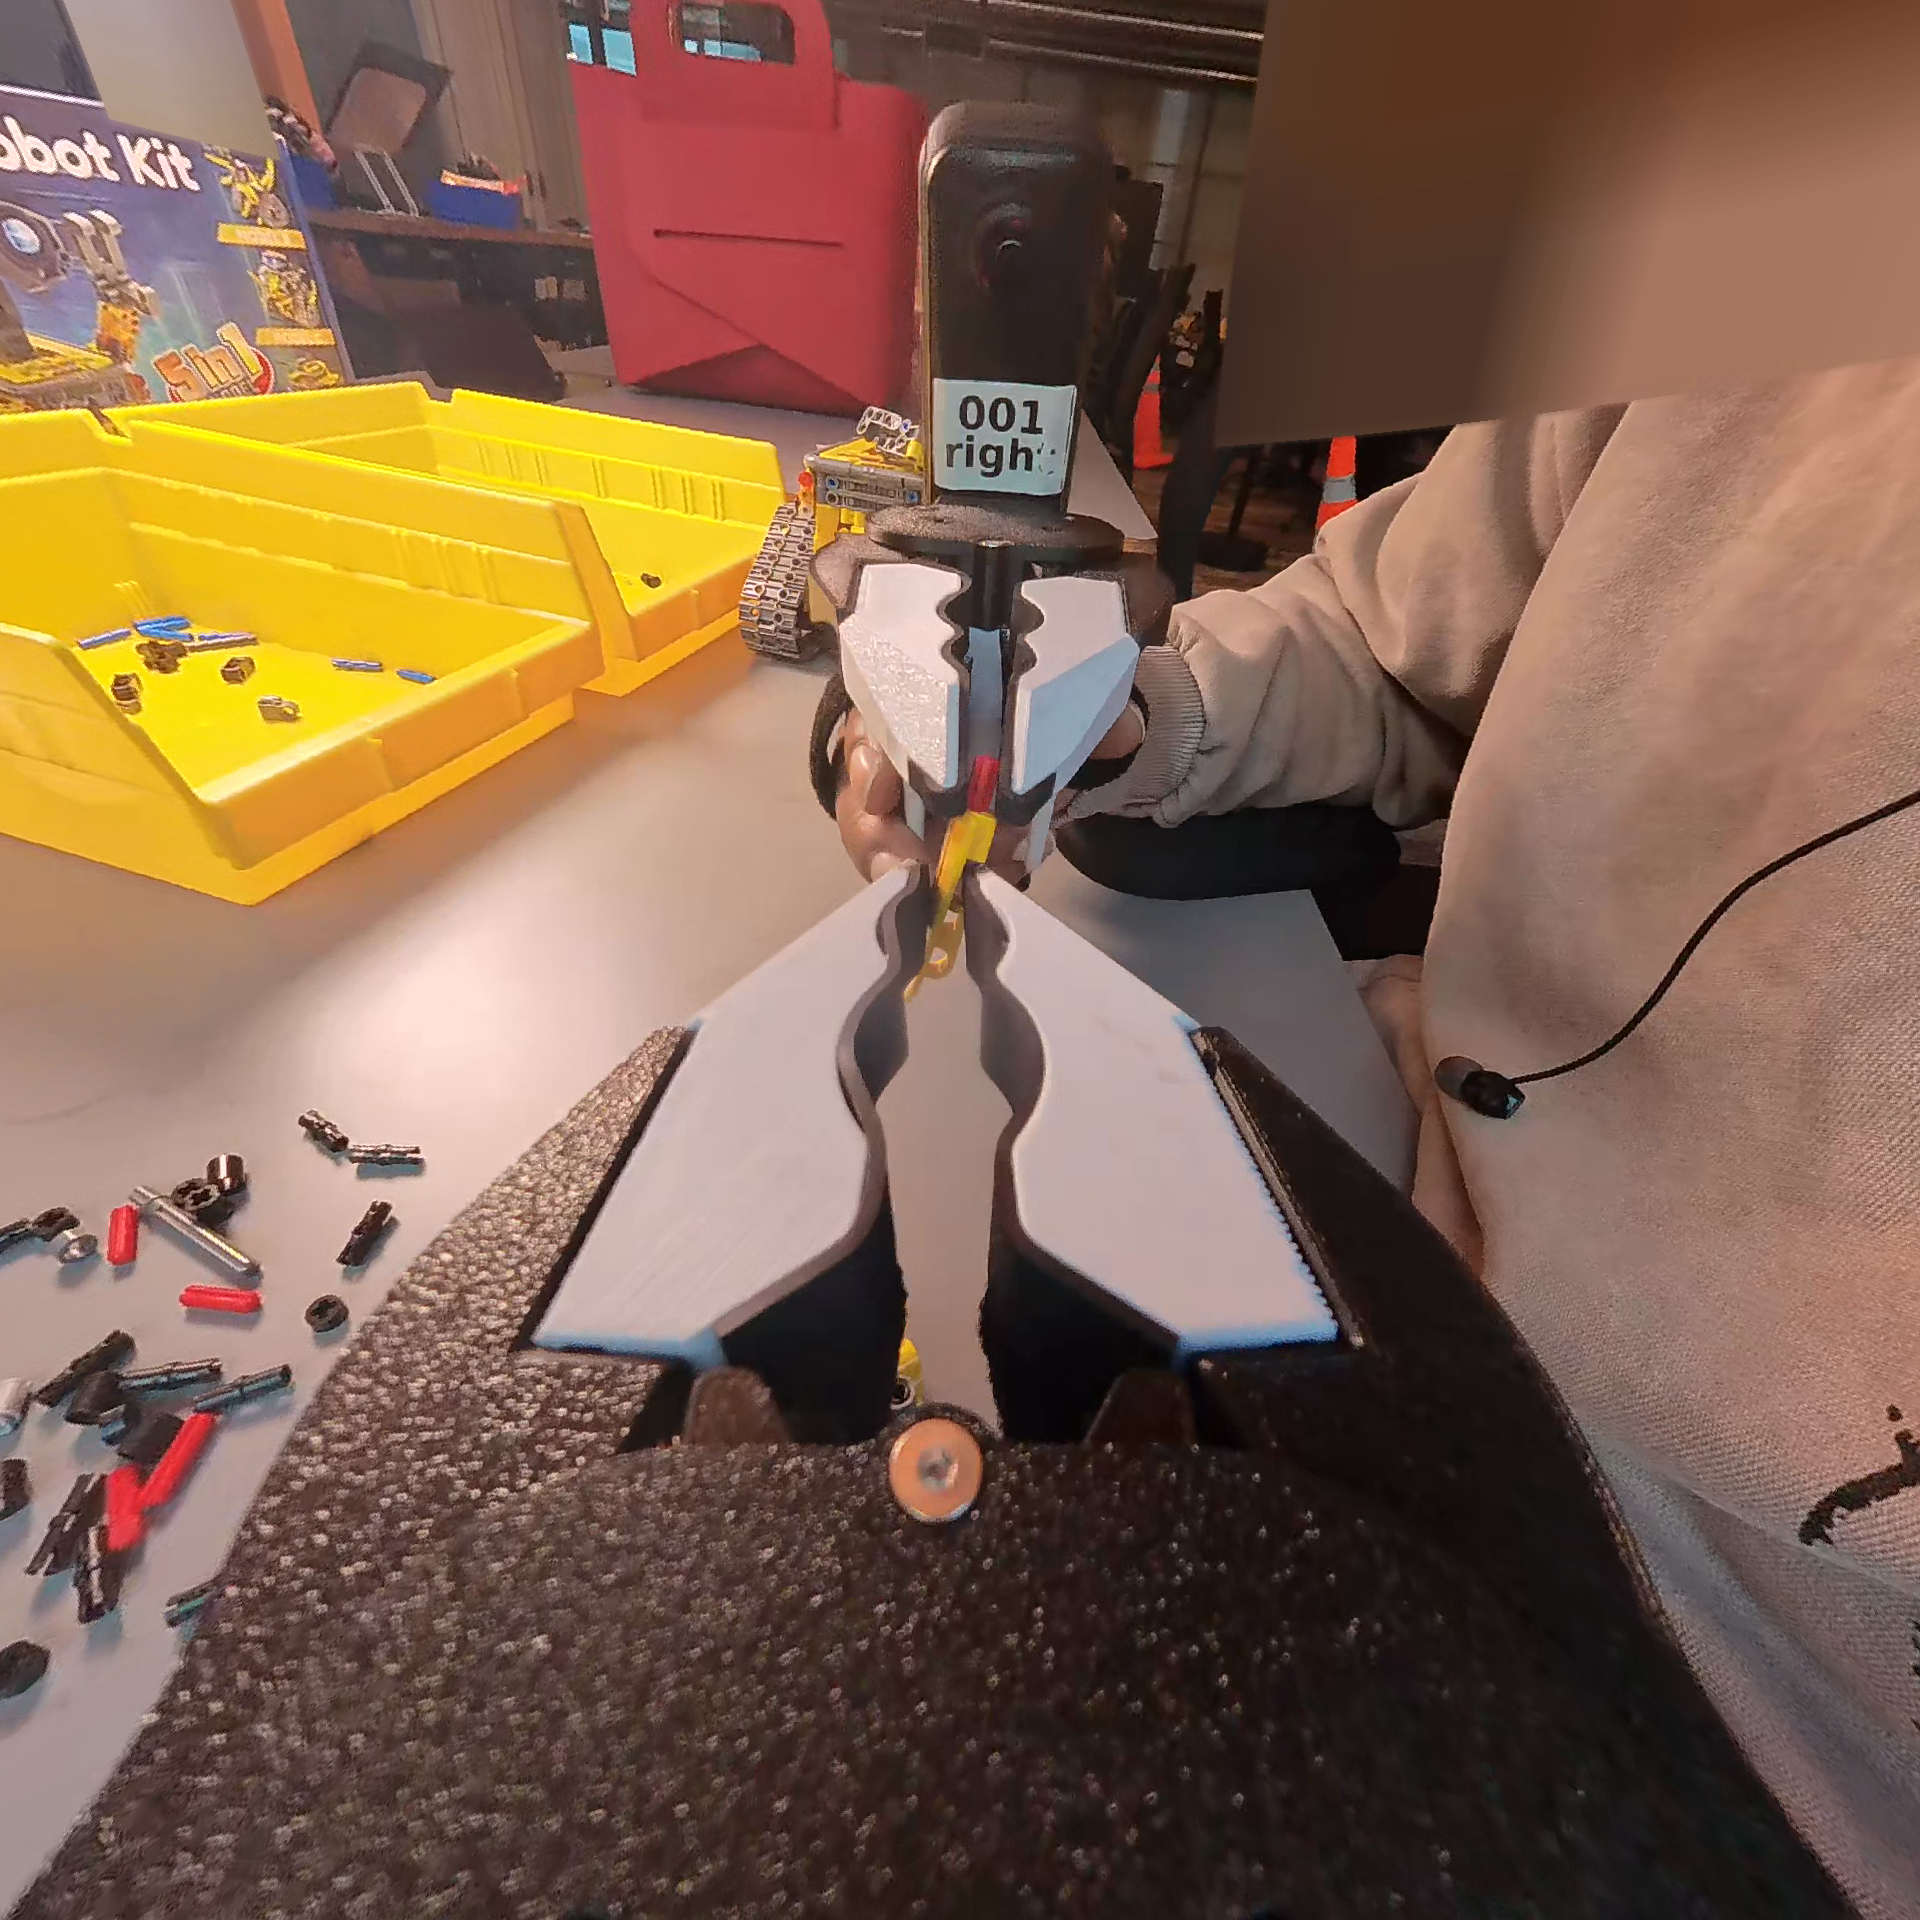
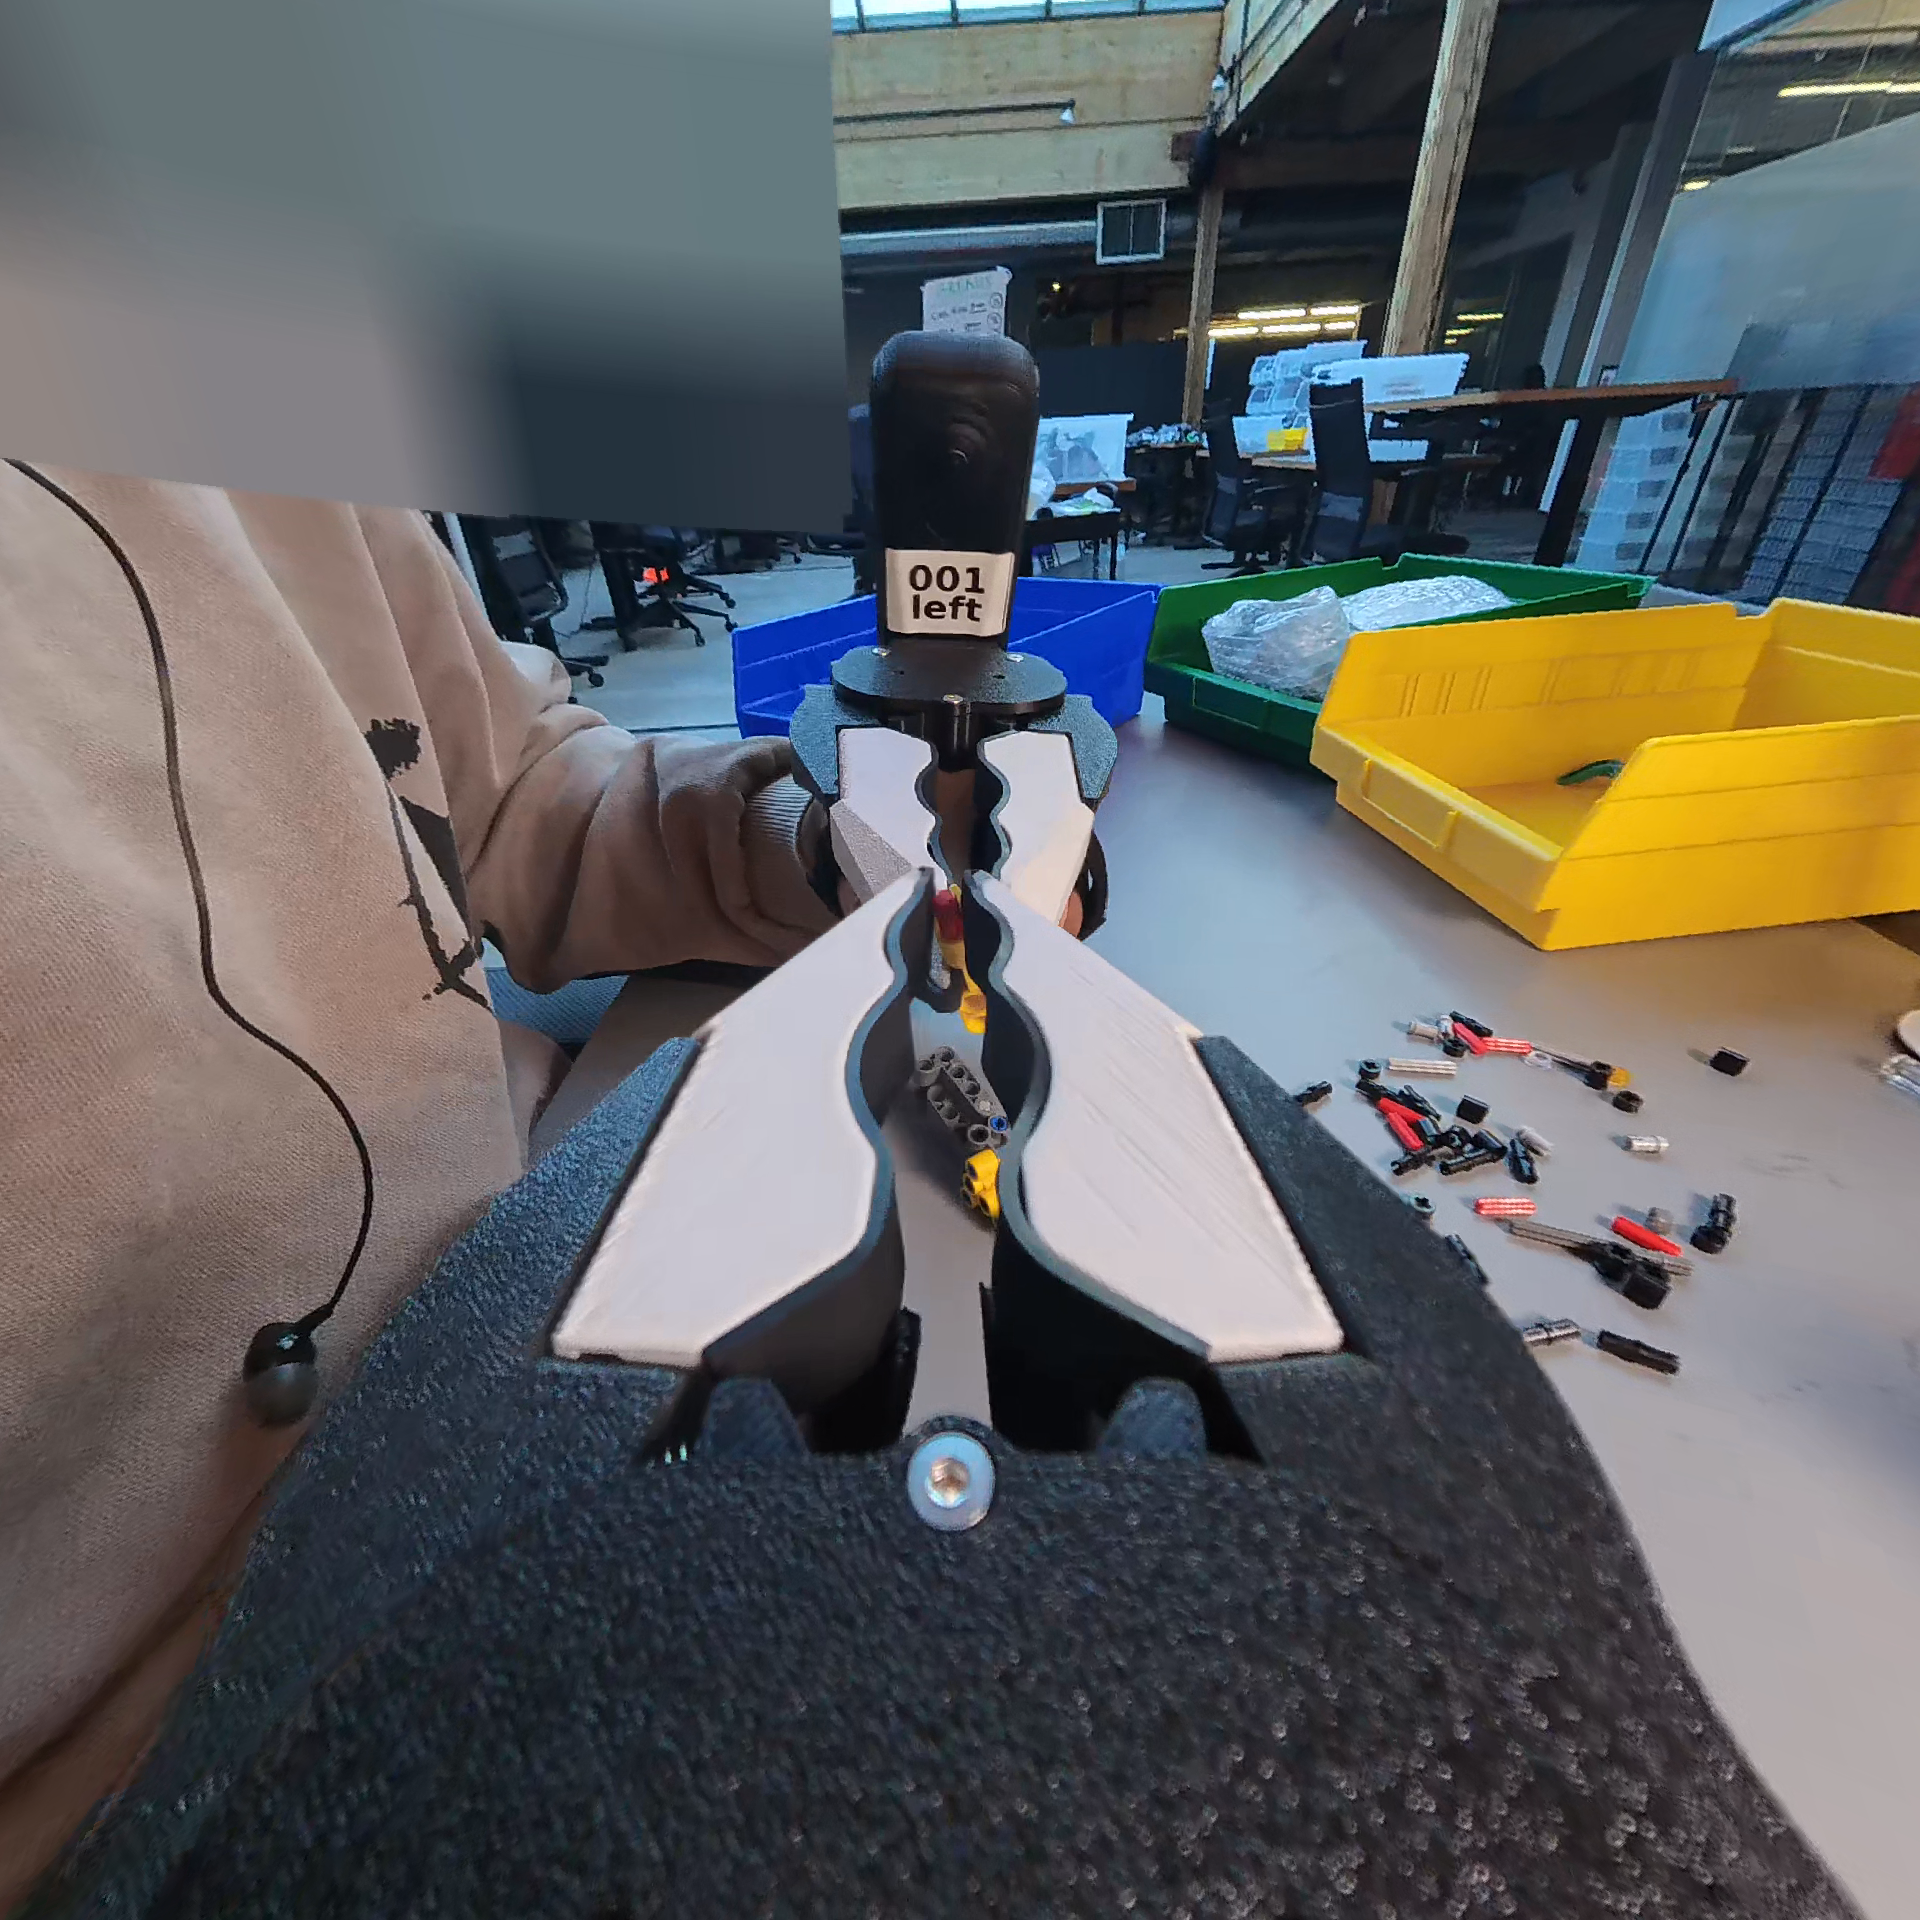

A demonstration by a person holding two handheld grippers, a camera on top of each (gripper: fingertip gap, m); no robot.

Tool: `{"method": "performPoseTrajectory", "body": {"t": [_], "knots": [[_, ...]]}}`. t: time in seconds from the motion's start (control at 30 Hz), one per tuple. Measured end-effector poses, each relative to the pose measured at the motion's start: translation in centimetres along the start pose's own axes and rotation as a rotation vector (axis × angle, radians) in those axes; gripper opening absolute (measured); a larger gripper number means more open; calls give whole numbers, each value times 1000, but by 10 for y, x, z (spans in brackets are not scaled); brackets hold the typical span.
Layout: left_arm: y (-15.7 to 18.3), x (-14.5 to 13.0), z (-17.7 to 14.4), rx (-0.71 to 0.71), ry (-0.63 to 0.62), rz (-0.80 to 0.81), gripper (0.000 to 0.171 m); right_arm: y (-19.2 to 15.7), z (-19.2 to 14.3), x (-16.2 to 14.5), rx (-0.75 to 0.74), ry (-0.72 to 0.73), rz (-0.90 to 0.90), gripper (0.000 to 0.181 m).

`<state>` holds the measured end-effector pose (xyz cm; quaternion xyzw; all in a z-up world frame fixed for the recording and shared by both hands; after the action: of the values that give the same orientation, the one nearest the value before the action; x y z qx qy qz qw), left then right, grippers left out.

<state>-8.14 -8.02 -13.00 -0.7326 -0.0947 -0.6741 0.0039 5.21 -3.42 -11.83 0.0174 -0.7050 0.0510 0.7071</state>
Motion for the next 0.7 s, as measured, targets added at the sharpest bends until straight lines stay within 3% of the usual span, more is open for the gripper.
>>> {"method": "performPoseTrajectory", "body": {"t": [0.53,0.7], "knots": [[-1,7,-4,-86,147,-97,6,-1,-4,9,-44,79,-66,1],[-2,17,-6,-141,260,-132,6,-1,-4,23,-33,123,41,0]]}}
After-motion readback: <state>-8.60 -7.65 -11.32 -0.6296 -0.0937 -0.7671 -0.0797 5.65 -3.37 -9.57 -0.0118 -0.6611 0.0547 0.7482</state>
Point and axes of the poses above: each gripper's, where its closed fingertips meet, z out along the fingers, x out of its top, y = z × x across the jaws, the point moved 8 cm from there along -z, back along the fingers, and after that the axes turned 12 degrees about -x, right-handed, at the moved point
